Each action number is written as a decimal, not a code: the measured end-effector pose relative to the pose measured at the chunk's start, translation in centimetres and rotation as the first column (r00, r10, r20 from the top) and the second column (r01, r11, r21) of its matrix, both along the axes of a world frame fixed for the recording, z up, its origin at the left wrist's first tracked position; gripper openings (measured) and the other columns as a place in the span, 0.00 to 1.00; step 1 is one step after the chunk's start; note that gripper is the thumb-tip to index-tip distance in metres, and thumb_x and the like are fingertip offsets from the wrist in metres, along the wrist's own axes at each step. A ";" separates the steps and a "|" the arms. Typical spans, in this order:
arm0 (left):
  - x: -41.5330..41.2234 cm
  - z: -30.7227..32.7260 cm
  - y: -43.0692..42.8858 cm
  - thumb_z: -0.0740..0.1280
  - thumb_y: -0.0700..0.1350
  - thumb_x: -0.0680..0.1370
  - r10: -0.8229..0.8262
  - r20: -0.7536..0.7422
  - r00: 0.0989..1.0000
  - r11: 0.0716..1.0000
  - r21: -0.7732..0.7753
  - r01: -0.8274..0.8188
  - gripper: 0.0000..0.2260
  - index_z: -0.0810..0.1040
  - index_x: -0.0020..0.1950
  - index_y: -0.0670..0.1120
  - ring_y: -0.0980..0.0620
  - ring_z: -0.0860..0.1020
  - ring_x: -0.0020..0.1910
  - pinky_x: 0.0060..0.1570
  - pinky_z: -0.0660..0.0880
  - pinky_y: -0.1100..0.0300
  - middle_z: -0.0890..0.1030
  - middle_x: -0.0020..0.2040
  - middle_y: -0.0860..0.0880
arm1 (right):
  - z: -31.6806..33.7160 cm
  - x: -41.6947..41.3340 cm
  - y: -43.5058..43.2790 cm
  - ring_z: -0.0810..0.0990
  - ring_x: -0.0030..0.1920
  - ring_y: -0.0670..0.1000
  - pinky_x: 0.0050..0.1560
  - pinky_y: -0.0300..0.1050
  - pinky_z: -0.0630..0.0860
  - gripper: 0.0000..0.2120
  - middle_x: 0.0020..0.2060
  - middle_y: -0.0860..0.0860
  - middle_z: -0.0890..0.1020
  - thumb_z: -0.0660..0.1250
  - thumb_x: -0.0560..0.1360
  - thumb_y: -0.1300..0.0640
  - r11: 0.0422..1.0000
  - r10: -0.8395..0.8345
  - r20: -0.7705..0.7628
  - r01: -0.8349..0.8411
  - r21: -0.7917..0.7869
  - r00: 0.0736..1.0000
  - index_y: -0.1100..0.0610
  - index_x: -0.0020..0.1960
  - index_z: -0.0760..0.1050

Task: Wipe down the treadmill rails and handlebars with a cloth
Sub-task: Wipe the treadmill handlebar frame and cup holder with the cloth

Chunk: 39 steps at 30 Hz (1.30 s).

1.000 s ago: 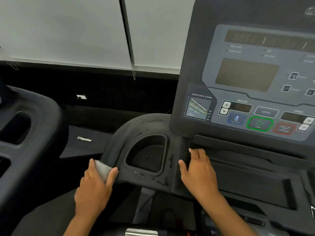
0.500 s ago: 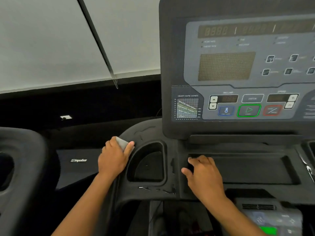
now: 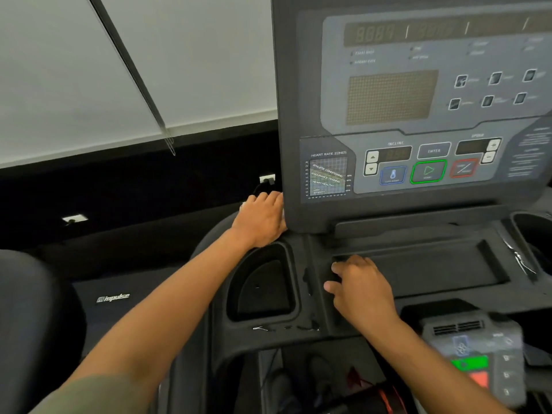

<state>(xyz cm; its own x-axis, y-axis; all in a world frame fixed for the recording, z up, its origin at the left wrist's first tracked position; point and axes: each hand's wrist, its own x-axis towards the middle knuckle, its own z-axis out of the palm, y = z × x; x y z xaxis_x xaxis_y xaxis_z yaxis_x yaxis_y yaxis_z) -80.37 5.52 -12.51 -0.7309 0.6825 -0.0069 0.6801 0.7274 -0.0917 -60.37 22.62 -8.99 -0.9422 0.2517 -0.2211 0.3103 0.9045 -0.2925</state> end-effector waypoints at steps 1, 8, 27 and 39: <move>-0.2 -0.1 0.4 0.51 0.59 0.84 -0.027 0.001 1.000 1.000 -0.003 0.027 0.26 0.69 0.74 0.44 0.42 0.76 0.59 0.53 0.70 0.49 0.75 0.68 0.45 | 0.0 0.0 0.0 0.75 0.63 0.54 0.57 0.49 0.78 0.19 0.59 0.53 0.79 0.72 0.77 0.50 1.000 -0.015 -0.004 0.015 -0.020 1.000 0.54 0.66 0.79; 0.7 -0.4 -5.2 0.52 0.76 0.77 0.298 0.302 0.906 0.922 0.156 -0.355 0.38 0.61 0.80 0.55 0.40 0.75 0.68 0.62 0.74 0.40 0.74 0.72 0.47 | -0.4 0.5 0.0 0.78 0.62 0.53 0.55 0.46 0.77 0.20 0.61 0.51 0.79 0.72 0.77 0.49 0.996 -0.066 -0.047 0.062 -0.068 0.997 0.52 0.68 0.78; 5.2 -1.7 2.4 0.47 0.67 0.81 0.453 0.158 0.877 0.870 0.139 -0.474 0.45 0.41 0.83 0.34 0.34 0.39 0.83 0.82 0.41 0.41 0.40 0.83 0.32 | -0.8 1.0 0.7 0.74 0.64 0.55 0.57 0.49 0.77 0.23 0.59 0.52 0.80 0.72 0.76 0.46 0.997 -0.044 -0.096 0.038 -0.067 0.994 0.52 0.69 0.78; 11.1 -2.4 3.9 0.49 0.54 0.85 0.387 0.094 0.917 0.857 0.331 -0.396 0.28 0.76 0.74 0.40 0.40 0.63 0.81 0.82 0.53 0.40 0.75 0.75 0.39 | -0.8 0.5 1.9 0.75 0.61 0.56 0.56 0.49 0.77 0.22 0.56 0.52 0.81 0.72 0.75 0.44 0.994 0.059 -0.082 -0.066 -0.082 0.995 0.52 0.65 0.80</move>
